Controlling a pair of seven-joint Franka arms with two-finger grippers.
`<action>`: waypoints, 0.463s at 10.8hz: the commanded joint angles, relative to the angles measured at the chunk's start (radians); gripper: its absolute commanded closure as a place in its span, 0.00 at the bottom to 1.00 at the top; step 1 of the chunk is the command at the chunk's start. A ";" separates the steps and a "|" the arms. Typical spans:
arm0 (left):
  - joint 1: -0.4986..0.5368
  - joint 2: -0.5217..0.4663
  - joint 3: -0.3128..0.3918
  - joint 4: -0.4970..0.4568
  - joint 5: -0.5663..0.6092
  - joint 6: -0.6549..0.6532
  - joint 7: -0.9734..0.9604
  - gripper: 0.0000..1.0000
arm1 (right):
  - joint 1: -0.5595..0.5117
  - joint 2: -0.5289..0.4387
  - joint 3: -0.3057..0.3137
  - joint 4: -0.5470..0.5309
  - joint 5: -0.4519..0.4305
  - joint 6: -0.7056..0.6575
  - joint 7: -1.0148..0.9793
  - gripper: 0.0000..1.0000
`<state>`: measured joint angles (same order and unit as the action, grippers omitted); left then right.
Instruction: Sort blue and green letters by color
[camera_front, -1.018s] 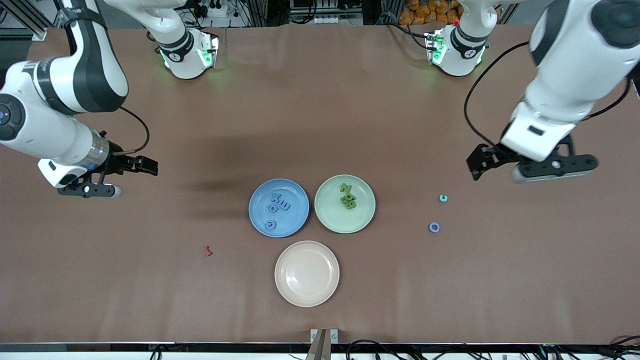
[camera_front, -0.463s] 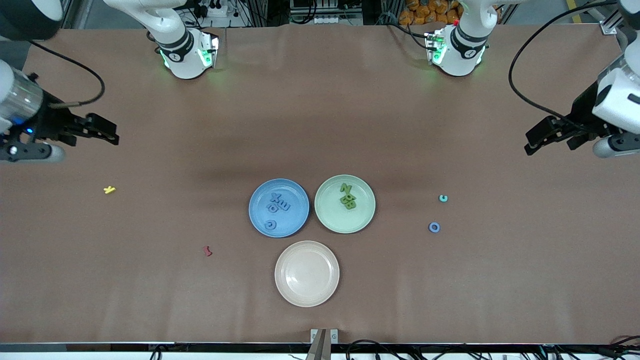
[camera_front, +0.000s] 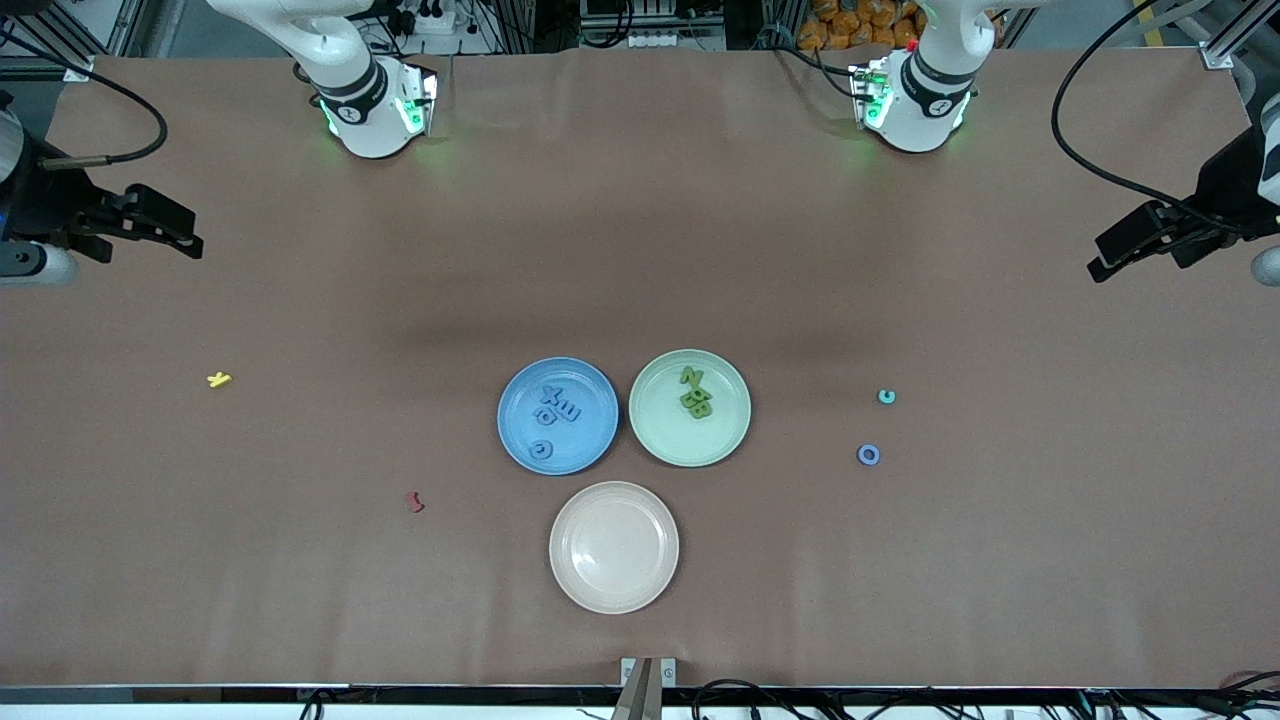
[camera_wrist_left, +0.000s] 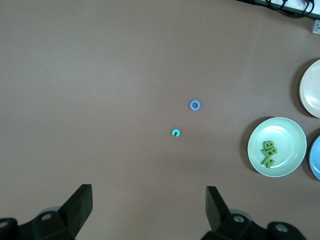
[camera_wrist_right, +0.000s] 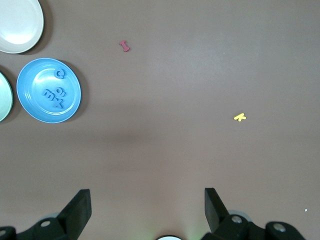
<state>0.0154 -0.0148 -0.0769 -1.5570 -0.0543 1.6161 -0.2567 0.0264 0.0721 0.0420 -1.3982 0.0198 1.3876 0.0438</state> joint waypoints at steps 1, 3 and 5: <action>-0.011 -0.001 0.017 0.015 -0.019 -0.021 0.017 0.00 | 0.010 -0.002 -0.014 0.015 0.003 -0.045 -0.012 0.00; -0.008 -0.004 0.016 0.015 -0.018 -0.022 0.016 0.00 | 0.014 -0.002 -0.016 0.025 0.003 -0.050 -0.013 0.00; -0.011 0.001 0.011 0.015 -0.015 -0.021 0.016 0.00 | 0.017 0.001 -0.016 0.039 0.003 -0.050 -0.012 0.00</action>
<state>0.0153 -0.0141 -0.0747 -1.5555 -0.0543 1.6151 -0.2567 0.0271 0.0723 0.0399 -1.3917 0.0198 1.3567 0.0421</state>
